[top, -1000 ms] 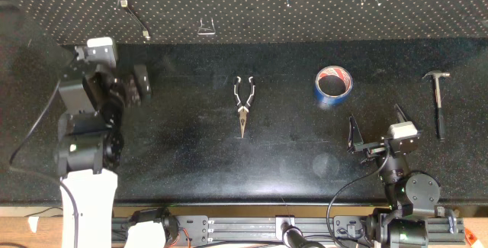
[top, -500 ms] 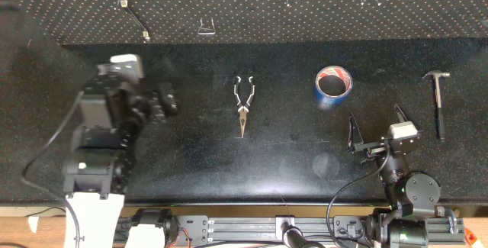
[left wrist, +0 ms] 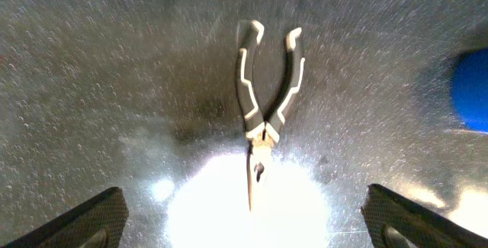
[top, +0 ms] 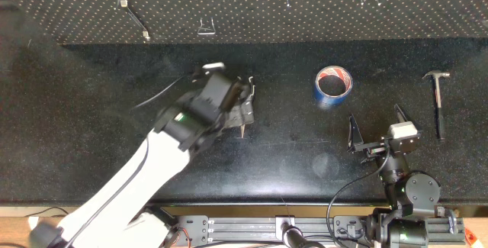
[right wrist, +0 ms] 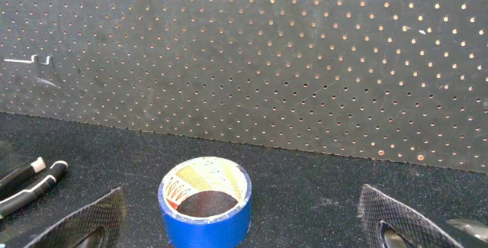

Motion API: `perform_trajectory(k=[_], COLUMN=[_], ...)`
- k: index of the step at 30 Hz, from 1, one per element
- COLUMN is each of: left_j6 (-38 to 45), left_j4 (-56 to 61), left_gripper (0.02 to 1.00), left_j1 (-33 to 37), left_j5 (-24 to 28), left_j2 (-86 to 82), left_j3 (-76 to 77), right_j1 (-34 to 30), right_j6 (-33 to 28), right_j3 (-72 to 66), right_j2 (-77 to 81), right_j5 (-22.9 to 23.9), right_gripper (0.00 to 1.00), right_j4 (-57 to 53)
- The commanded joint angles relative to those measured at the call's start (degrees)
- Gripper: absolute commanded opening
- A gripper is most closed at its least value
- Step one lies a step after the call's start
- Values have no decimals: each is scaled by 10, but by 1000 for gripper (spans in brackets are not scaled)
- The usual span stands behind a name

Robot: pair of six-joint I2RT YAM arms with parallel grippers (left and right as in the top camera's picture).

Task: Place Tools Onto Pegboard

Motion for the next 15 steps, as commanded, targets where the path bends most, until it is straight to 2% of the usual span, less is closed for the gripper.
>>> perform_trajectory(k=[1, 5, 10, 15], left_j6=[-1, 74, 101, 111], left_j4=[-62, -59, -20, -4], left_gripper=[998, 998, 993, 996], left_j1=[-1, 0, 21, 52], left_j5=[24, 56, 101, 102], left_j2=[102, 155, 205, 249], left_j3=[90, 110, 110, 110], right_j1=[3, 3, 3, 3], right_j6=[9, 9, 9, 9], right_j3=[-2, -2, -2, -2], right_j2=[-4, -4, -4, -4], right_j5=[0, 0, 0, 0], right_gripper=[996, 996, 996, 996], right_j4=[-2, -2, -2, -2])
